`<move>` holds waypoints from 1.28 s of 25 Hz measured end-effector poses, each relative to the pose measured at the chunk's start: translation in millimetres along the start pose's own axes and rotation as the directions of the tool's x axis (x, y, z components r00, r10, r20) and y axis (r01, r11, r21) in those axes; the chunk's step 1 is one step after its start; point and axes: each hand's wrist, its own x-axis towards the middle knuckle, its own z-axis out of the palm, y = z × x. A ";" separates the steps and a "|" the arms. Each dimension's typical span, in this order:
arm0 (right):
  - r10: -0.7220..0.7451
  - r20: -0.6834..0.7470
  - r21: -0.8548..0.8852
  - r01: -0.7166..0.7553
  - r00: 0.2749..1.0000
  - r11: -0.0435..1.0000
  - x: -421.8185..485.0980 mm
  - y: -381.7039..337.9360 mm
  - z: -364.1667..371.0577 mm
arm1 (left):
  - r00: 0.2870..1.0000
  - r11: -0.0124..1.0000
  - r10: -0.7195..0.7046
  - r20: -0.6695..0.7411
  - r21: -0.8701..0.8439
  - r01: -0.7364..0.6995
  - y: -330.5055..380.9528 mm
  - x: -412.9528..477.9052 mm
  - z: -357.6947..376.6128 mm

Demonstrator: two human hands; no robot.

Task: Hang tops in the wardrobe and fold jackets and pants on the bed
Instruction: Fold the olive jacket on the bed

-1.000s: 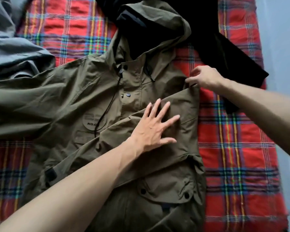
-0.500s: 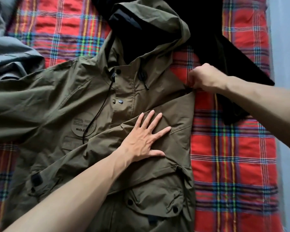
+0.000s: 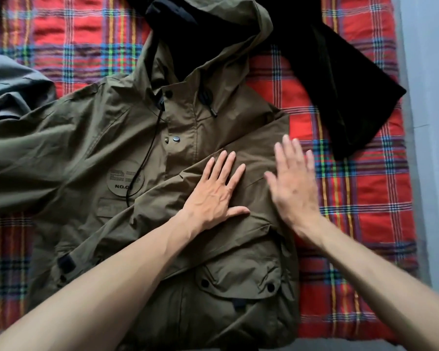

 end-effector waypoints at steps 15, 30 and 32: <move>-0.244 0.089 -0.050 0.249 0.966 0.967 -98.4 30.1 -3.7 | 0.807 0.801 -0.586 -0.080 -0.208 0.561 -81.2 -147.1 -37.0; -0.024 0.022 -0.106 0.026 0.999 0.994 -50.1 -30.7 30.4 | 0.827 0.837 -0.545 -0.138 -0.150 0.527 -71.3 -226.9 -2.0; -0.103 -0.020 -0.088 0.101 0.994 0.991 -18.7 -33.2 29.5 | 0.874 0.900 -0.431 -0.225 -0.170 0.401 -60.1 -203.9 8.5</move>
